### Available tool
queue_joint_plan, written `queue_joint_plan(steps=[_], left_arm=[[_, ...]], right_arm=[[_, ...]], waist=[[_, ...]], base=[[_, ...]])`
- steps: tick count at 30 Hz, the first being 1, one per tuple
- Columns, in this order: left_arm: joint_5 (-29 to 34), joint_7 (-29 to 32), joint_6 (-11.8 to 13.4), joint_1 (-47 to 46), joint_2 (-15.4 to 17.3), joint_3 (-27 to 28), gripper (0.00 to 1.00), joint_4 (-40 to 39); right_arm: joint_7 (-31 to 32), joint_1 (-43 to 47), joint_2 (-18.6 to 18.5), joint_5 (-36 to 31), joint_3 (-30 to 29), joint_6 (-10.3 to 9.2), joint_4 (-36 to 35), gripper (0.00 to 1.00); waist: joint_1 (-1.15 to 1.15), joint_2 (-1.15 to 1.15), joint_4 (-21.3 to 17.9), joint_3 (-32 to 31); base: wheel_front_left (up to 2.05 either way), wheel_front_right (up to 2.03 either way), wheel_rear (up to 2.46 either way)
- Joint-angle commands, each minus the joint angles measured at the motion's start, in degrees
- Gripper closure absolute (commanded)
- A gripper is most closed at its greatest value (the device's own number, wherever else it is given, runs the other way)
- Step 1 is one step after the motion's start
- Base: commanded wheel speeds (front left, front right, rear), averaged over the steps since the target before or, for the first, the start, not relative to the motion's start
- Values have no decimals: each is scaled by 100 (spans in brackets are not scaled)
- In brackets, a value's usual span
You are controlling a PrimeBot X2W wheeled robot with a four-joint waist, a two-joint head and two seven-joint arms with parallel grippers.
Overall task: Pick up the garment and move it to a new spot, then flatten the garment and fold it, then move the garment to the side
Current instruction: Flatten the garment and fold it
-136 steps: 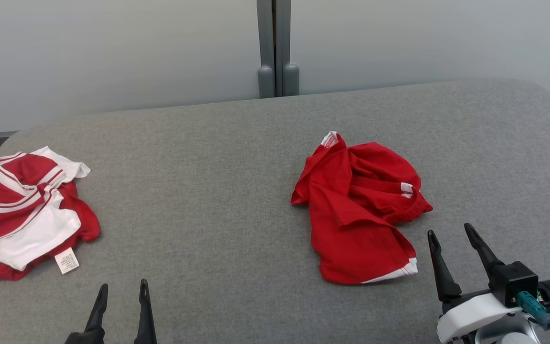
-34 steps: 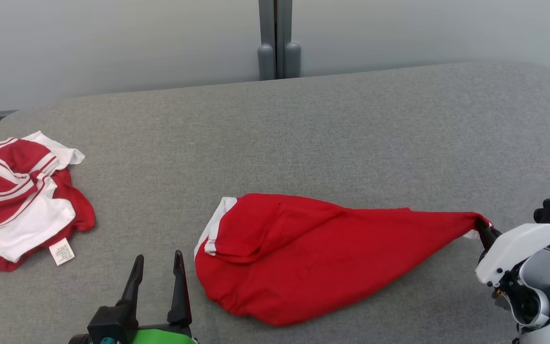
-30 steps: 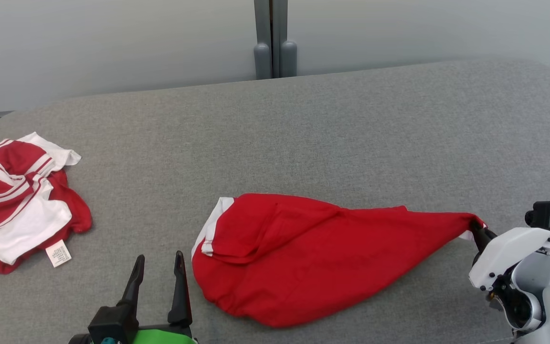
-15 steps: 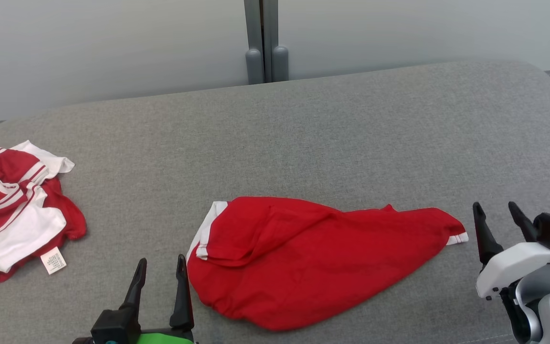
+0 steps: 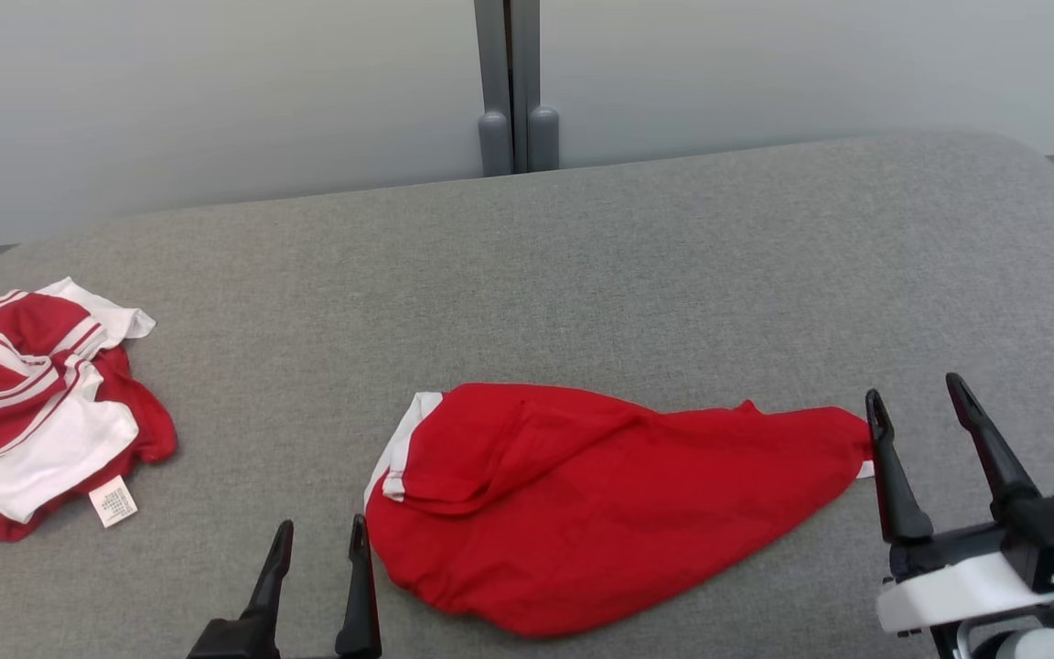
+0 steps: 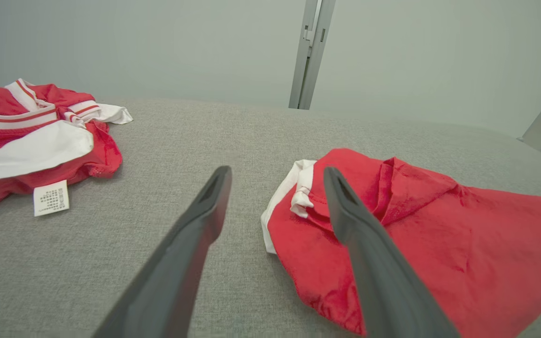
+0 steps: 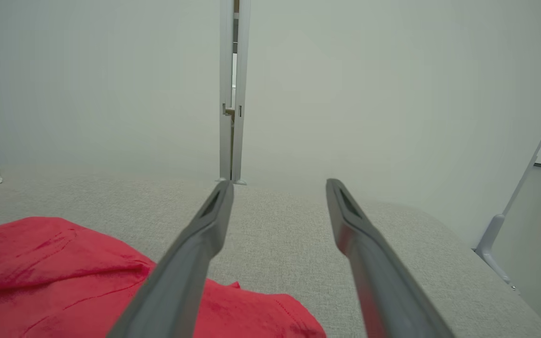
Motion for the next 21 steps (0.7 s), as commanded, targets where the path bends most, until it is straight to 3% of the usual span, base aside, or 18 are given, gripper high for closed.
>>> queue_joint_plan(steps=[1, 6, 21], left_arm=[[8, -2, -16, 78, 14, -19, 0, -9], [-5, -2, -9, 128, 15, -133, 0, 33], [-253, -2, -97, -37, 15, -455, 0, 759]], right_arm=[[-15, 183, 40, -77, 3, -10, -159, 0], [-16, 589, 218, -275, 42, -10, -534, 0], [-17, 768, 393, -260, 394, -10, -449, 0]], waist=[[0, 0, 13, -5], [0, 0, 30, 3], [0, 0, -72, 108]], base=[[0, 0, 0], [0, 0, 0], [0, 0, 0]])
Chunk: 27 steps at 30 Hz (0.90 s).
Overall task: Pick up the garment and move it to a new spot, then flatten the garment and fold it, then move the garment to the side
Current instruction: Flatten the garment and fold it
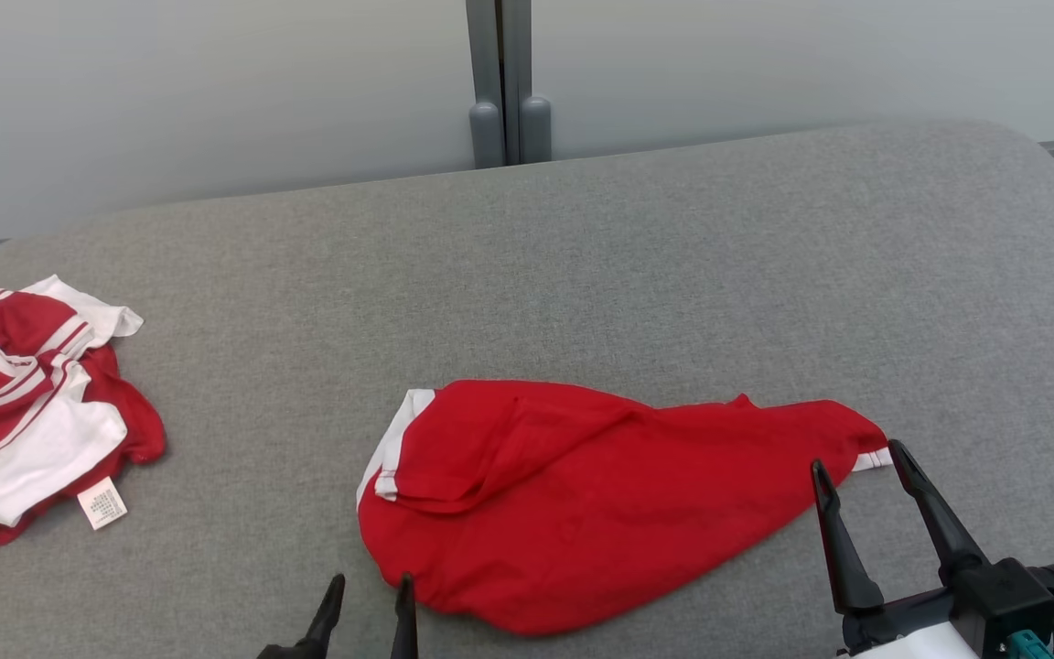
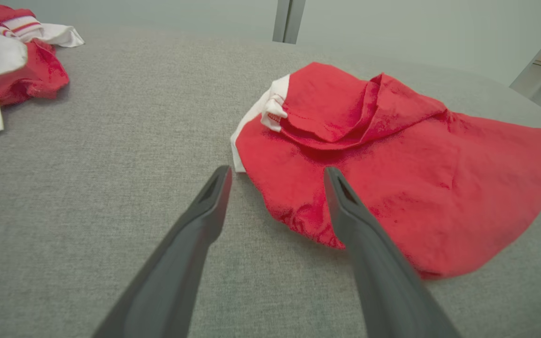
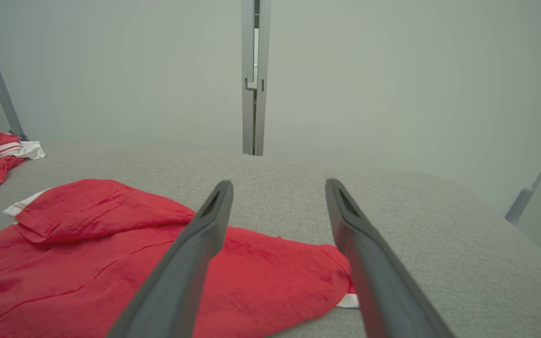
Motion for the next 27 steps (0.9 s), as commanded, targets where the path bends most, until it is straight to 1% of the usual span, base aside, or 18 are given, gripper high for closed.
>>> queue_joint_plan(steps=[1, 3, 6, 12, 13, 15, 16, 17, 18, 19, 22, 27], left_arm=[[-9, -2, -52, -143, 15, -52, 0, 117], [-124, -2, -118, -245, 15, -135, 0, 326], [-241, -2, -144, -417, 15, -263, 0, 653], [-568, -2, 22, -832, 17, -385, 0, 1444], [-643, -2, -6, -915, 17, -400, 4, 1481], [-764, -2, -61, -1000, 17, -432, 22, 1489], [-815, -2, -82, -1021, 17, -455, 33, 1510], [-866, -2, -105, -1067, 17, -482, 54, 1515], [-912, -2, -135, -1107, 17, -514, 63, 1519], [-969, -2, -176, -1142, 17, -568, 100, 1542], [-1129, -2, -219, -1245, 18, -598, 100, 1419], [-1342, -2, -115, -1441, 18, -667, 100, 904]], right_arm=[[-16, -66, 16, 30, 18, -10, -5, 0], [-16, -128, 4, 49, 47, -10, -22, 0], [-16, -175, -33, 71, 92, -10, -48, 0], [-17, -268, -95, 93, 202, -10, -82, 0], [-16, -280, -96, 104, 206, -10, -90, 0], [-16, -290, -96, 112, 213, -10, -99, 0], [-16, -294, -96, 115, 219, -10, -97, 0], [-16, -302, -95, 119, 226, -10, -97, 0], [-17, -311, -96, 123, 231, -10, -96, 0], [-16, -322, -97, 130, 247, -10, -96, 0], [-16, -352, -120, 139, 256, -10, -109, 0], [-17, -430, -165, 149, 212, -10, -162, 0]], waist=[[0, 0, -33, 39], [0, 0, -54, 65], [0, 0, -86, 100], [0, 0, -201, 154], [0, 0, -222, 172], [0, 0, -247, 201], [0, 0, -260, 210], [0, 0, -279, 225], [0, 0, -291, 236], [0, 0, -309, 250], [0, 0, -352, 290], [0, 0, -385, 370]], base=[[0, 0, 0], [0, 0, 0], [0, 0, 0], [0, 0, 0], [0, 0, 0], [0, 0, 0], [0, 0, 0], [0, 0, 0], [0, 0, 0], [0, 0, 0], [0, 0, 0], [0, 0, 0]])
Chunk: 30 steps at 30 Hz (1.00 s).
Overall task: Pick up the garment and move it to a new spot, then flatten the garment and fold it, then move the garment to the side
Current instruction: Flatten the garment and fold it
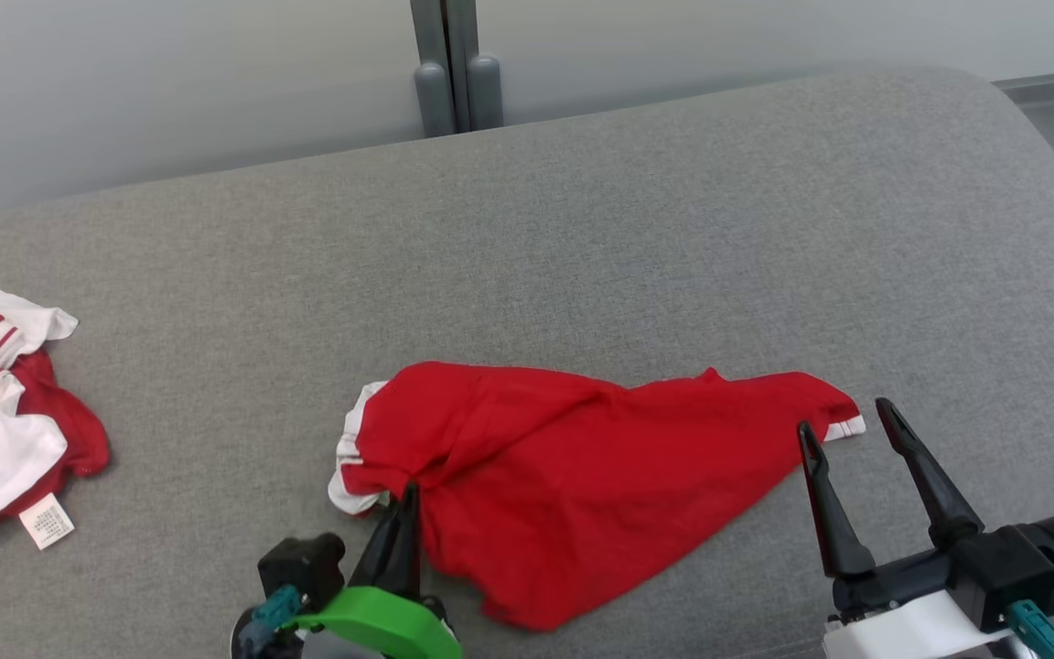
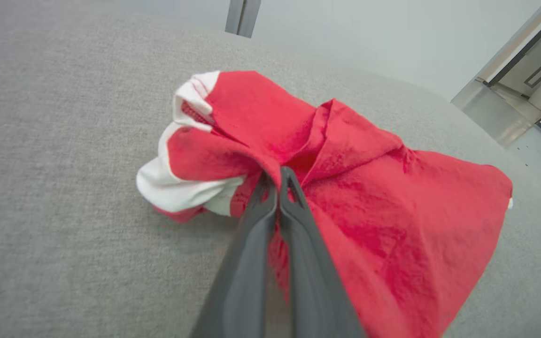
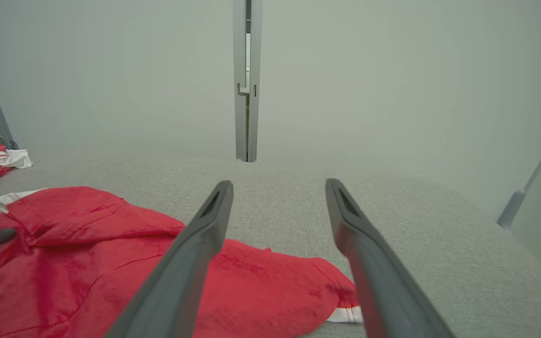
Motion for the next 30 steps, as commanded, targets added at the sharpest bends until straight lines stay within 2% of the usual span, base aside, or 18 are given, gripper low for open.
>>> queue_joint_plan(steps=[1, 8, 11, 14, 21, 28, 30], left_arm=[[-24, 20, 47, -195, 21, -33, 100, -117], [-156, 725, 202, -1008, 53, -33, 100, -539], [-419, 1133, 269, -1490, 45, 121, 100, -544], [-347, 1356, 422, -2037, 55, 159, 100, -341], [-406, 1545, 610, -3258, 33, 199, 100, 828], [-318, 1199, 655, -4128, 72, 308, 100, 2018], [-287, 869, 714, -4424, 129, 418, 100, 2474]], right_arm=[[-17, -122, -33, 16, 10, -9, -26, 0], [-17, -563, -256, 74, 347, -10, 80, 0], [-17, -865, -366, 132, 472, -10, 111, 0], [-17, -1123, -414, 193, 540, -10, 136, 0], [-17, -1501, -434, 263, 773, -10, 215, 0], [-17, -1576, -364, 332, 797, -10, 326, 0], [-17, -1544, -338, 337, 770, -10, 359, 0]], waist=[[0, 0, -23, 58], [0, 0, -161, 276], [0, 0, -256, 435], [0, 0, -348, 617], [0, 0, -659, 1003], [0, 0, -921, 1149], [0, 0, -970, 1134]], base=[[0, 0, 0], [0, 0, 0], [0, 0, 0], [0, 0, 0], [0, 0, 0], [0, 0, 0], [0, 0, 0]])
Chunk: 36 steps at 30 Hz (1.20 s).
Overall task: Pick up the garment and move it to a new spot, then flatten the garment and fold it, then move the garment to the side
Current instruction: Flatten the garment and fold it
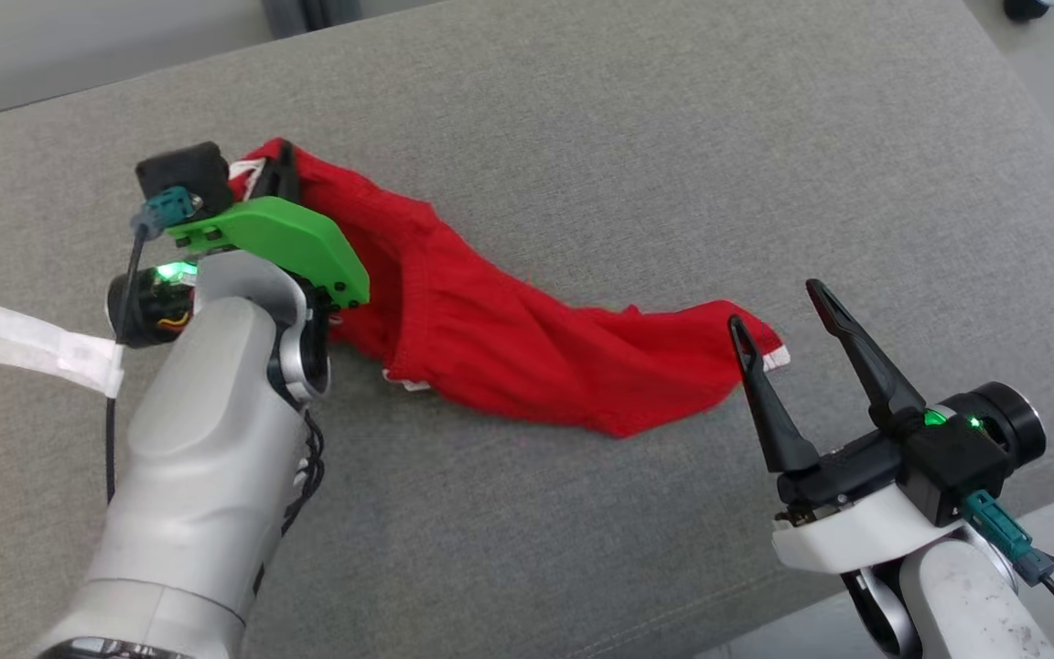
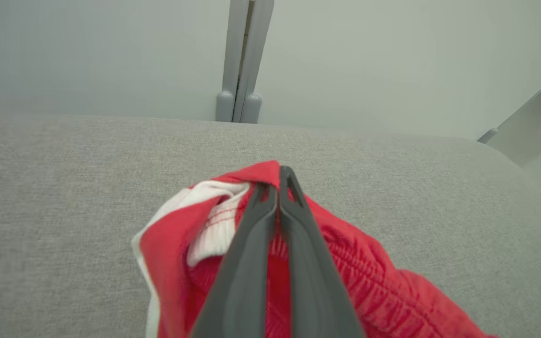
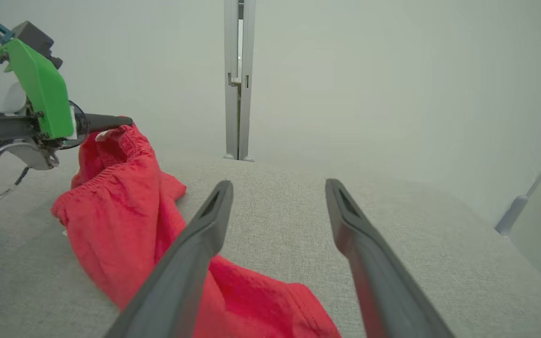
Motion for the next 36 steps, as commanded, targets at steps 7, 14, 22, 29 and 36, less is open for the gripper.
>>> queue_joint_plan(steps=[7, 14, 22, 29, 36], left_arm=[[68, -699, -15, -429, 50, 101, 0, 837], [35, -901, -863, 24, 34, -34, 0, 600], [192, -782, -1340, 1590, 598, -337, 0, -806], [-79, -72, -1458, 2714, 851, -663, 0, -1901], [-288, 320, -1355, 2979, 939, -655, 0, -2160]], right_arm=[[-18, 67, 62, 0, -80, -10, 76, 0], [-18, 250, 84, -32, -152, -10, 108, 0], [-19, 586, 112, -63, -368, -10, 50, 0], [-18, 677, 115, -77, -364, -10, 24, 0], [-18, 547, 125, -41, -316, -10, 4, 0]], waist=[[0, 0, -33, -81], [0, 0, 28, -368], [0, 0, 81, -651], [0, 0, 76, -625], [0, 0, -68, -514]], base=[[0, 0, 0], [0, 0, 0], [0, 0, 0], [0, 0, 0], [0, 0, 0]])
